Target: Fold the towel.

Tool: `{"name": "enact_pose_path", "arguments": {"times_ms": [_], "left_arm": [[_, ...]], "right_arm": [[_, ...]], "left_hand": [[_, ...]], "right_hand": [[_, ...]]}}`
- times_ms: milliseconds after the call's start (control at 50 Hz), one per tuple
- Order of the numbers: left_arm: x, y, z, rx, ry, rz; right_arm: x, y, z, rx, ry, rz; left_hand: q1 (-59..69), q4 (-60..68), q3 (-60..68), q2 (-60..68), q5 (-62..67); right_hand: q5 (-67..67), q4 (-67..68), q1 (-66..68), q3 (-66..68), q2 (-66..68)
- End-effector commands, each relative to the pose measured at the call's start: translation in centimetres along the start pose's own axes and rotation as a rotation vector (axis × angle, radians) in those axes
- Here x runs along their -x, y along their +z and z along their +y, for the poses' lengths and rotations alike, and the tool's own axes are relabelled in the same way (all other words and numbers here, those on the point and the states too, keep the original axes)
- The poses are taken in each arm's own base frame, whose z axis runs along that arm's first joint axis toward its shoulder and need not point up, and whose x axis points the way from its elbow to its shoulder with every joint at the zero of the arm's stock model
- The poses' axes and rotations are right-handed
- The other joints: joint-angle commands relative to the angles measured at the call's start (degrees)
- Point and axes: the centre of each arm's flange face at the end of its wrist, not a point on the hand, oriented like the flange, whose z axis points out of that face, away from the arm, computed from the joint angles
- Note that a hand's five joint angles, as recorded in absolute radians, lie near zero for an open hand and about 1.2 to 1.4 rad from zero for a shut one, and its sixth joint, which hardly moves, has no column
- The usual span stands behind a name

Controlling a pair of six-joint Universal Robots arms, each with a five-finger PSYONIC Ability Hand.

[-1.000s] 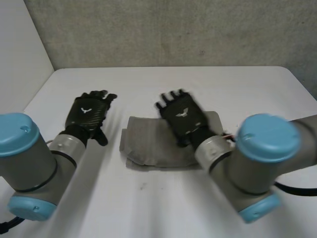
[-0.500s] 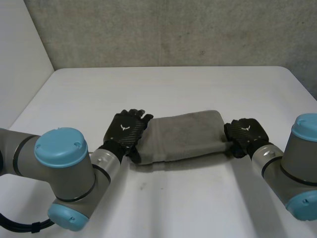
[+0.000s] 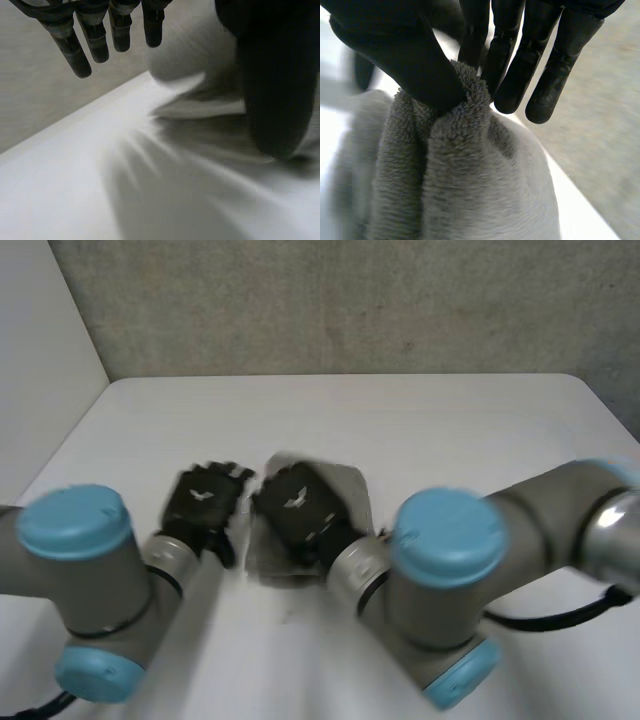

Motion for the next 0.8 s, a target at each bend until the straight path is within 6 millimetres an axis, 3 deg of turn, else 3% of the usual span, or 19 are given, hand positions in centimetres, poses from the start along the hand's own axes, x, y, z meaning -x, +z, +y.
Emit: {"name": "enact_pose_path", "arguments": {"times_ms": [20,140,160,180,200,220,260,300,320,340,400,440,460,500,580,620,700,740,800], "left_arm": [[5.9,1.0,-0.9,-0.004,-0.03,-0.203],[6.6,1.3,-1.1,-0.015,-0.037,-0.219],[6.6,1.3,-1.1,-0.015,-0.037,-0.219],[6.6,1.3,-1.2,-0.019,-0.038,-0.218],[6.4,1.3,-1.4,-0.028,-0.037,-0.214],[6.4,1.3,-1.4,-0.028,-0.037,-0.214],[6.0,1.3,-2.1,-0.051,-0.038,-0.204],[5.7,1.4,-2.6,-0.068,-0.037,-0.195],[5.7,1.4,-2.6,-0.069,-0.037,-0.195],[5.0,1.3,-3.2,-0.09,-0.035,-0.176],[3.1,0.9,-4.5,-0.133,-0.028,-0.12],[2.1,0.8,-5.0,-0.154,-0.028,-0.085],[1.1,0.5,-5.4,-0.169,-0.038,-0.047],[0.1,0.3,-5.7,-0.182,-0.066,-0.003],[-2.5,-0.1,-5.5,-0.176,-0.2,0.128],[-3.0,0.1,-4.7,-0.149,-0.235,0.151],[-3.8,0.9,-1.6,-0.039,-0.263,0.162],[-3.9,1.1,-0.6,-0.001,-0.262,0.16],[-3.6,1.6,0.8,0.062,-0.264,0.144]], "right_arm": [[4.6,0.3,2.6,0.051,-0.011,-0.107],[4.9,0.3,2.9,0.06,-0.009,-0.104],[4.3,0.4,2.3,0.048,-0.003,-0.086],[3.6,0.3,1.1,0.024,0.0,-0.066],[3.6,0.3,1.1,0.024,0.0,-0.066],[3.0,0.0,-0.1,-0.002,0.001,-0.051],[2.4,-0.2,-1.3,-0.025,0.011,-0.031],[1.3,-0.5,-2.2,-0.041,0.032,0.001],[-0.1,-0.5,-2.7,-0.048,0.062,0.04],[-1.7,-0.6,-2.9,-0.049,0.103,0.079],[-3.1,-0.7,-3.1,-0.055,0.149,0.114],[-5.6,-1.0,-3.4,-0.069,0.262,0.158],[-5.7,-1.0,-3.4,-0.069,0.262,0.158],[-7.5,-0.8,-2.5,-0.054,0.379,0.177],[-8.3,-0.4,-0.5,-0.007,0.469,0.149],[-8.6,0.1,1.9,0.051,0.511,0.124],[-8.6,0.6,3.9,0.104,0.532,0.115],[-8.1,1.1,6.0,0.165,0.55,0.113],[-8.0,1.2,6.9,0.192,0.557,0.113]], "left_hand": [[1.9,1.8,1.8,1.7,0.9],[1.9,1.8,1.8,1.7,0.9],[1.9,1.8,1.8,1.7,0.9],[1.5,1.5,1.4,1.4,0.6],[1.5,1.5,1.4,1.4,0.6],[1.5,1.5,1.4,1.4,0.6],[1.5,1.5,1.4,1.4,0.6],[1.4,1.3,1.2,1.2,0.4],[1.4,1.3,1.2,1.2,0.4],[1.4,1.3,1.2,1.2,0.4],[1.5,1.5,1.4,1.4,0.6],[1.7,1.6,1.6,1.5,0.7],[1.7,1.6,1.6,1.5,0.7],[1.7,1.6,1.6,1.5,0.7],[1.9,1.8,1.8,1.7,0.9],[2.0,2.0,1.9,1.9,1.1],[2.2,2.2,2.1,2.1,1.2],[2.2,2.2,2.1,2.1,1.2],[1.9,1.8,1.8,1.7,0.9]], "right_hand": [[13.9,11.8,27.8,12.0,12.6],[13.9,11.8,27.8,12.0,12.6],[-0.2,-2.3,13.7,-2.1,-1.5],[-27.3,-29.4,-13.4,-29.2,-28.7],[-27.6,-29.7,-13.7,-29.5,-28.9],[-48.1,-50.2,-34.2,-50.0,-49.4],[-56.1,-58.2,-42.2,-58.0,-57.4],[-56.1,-58.2,-42.2,-58.0,-57.4],[-56.1,-58.2,-42.2,-58.0,-57.4],[-56.1,-58.2,-42.2,-58.0,-57.4],[-56.1,-58.2,-42.2,-58.0,-57.4],[-56.1,-58.2,-42.2,-58.0,-57.4],[-56.1,-58.2,-42.2,-58.0,-57.4],[-56.1,-58.2,-42.2,-58.0,-57.4],[-56.1,-58.2,-42.2,-58.0,-57.4],[-56.1,-58.2,-42.2,-58.0,-57.4],[-56.1,-58.2,-42.2,-58.0,-57.4],[-56.1,-58.2,-42.2,-58.0,-57.4],[-56.1,-58.2,-42.2,-58.0,-57.4]]}}
